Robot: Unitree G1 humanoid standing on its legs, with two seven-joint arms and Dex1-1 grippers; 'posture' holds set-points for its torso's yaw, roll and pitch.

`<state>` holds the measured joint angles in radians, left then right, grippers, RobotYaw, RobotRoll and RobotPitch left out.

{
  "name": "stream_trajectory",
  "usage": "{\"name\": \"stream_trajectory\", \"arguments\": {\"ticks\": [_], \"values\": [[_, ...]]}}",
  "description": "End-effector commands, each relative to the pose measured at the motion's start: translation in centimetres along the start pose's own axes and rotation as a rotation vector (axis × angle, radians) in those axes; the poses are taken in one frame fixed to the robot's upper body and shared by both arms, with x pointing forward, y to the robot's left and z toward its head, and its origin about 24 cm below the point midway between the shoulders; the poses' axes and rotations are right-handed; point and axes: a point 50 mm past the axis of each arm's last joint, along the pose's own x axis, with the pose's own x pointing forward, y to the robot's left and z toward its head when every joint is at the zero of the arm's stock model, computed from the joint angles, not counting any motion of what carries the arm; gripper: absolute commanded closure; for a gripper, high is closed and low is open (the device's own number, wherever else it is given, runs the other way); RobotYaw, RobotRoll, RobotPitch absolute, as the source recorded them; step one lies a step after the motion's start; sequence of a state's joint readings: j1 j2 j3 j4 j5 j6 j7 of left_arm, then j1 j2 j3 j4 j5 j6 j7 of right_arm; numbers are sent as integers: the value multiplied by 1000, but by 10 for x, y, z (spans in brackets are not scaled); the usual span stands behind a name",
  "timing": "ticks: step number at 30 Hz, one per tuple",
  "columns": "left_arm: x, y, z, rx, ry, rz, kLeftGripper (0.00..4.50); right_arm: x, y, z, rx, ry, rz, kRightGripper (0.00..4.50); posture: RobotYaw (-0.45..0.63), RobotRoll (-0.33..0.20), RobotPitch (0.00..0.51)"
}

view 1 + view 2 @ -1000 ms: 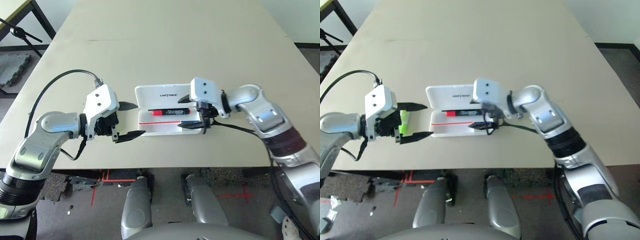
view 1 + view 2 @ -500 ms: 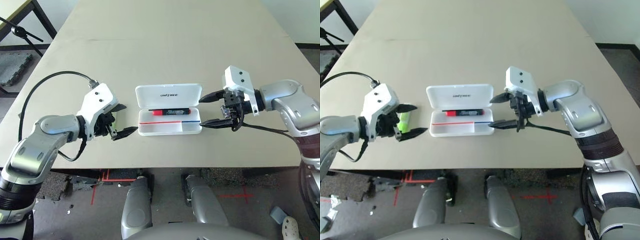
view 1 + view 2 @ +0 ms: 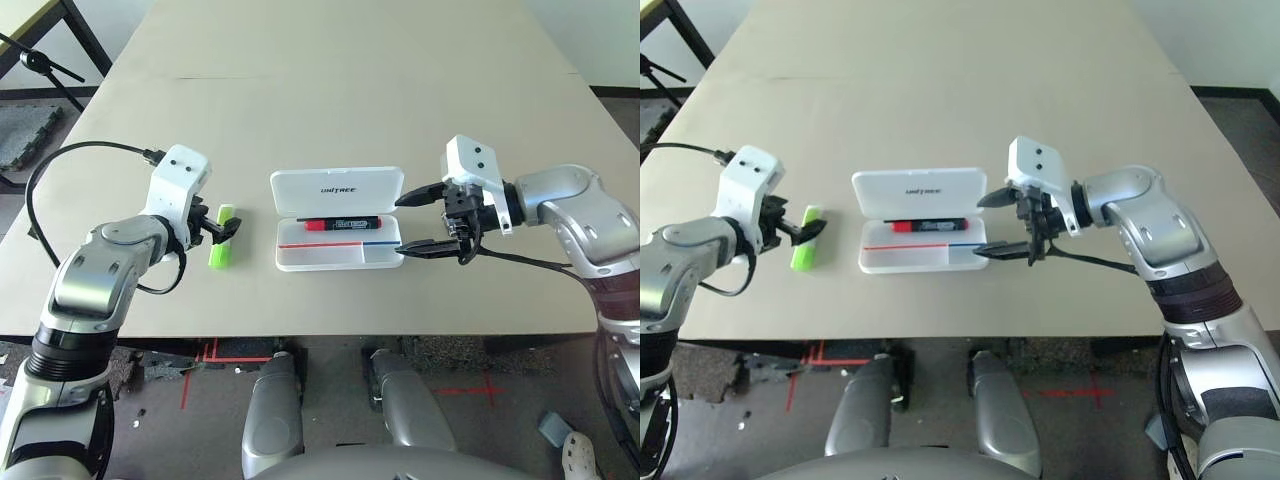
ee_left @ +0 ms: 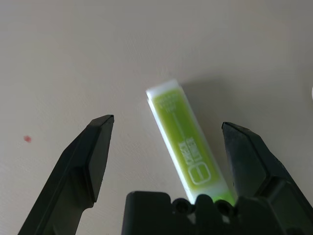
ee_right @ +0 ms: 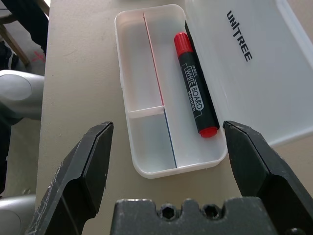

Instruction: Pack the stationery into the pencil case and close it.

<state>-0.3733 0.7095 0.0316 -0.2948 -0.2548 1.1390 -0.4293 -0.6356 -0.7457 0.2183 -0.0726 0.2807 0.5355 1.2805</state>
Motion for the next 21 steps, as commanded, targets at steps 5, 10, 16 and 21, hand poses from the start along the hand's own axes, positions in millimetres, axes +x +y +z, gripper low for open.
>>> {"name": "stream_trajectory", "arguments": {"ticks": [5, 10, 16, 21], "values": [[6, -4, -15, -77, 89, 6, 0, 0, 2, -3, 2, 25, -7, 37, 22, 0, 208], [6, -4, -19, -85, 117, 6, 397, 2, 1, -3, 1, 28, -7, 0, 25, 0, 206], [1, -2, -23, -42, 145, -22, 2462, 3, 0, -3, -1, 26, -9, 0, 25, 0, 203], [-7, 3, -21, 23, 124, -49, 3411, 4, 0, -4, -2, 29, -14, 0, 26, 0, 202]]}}
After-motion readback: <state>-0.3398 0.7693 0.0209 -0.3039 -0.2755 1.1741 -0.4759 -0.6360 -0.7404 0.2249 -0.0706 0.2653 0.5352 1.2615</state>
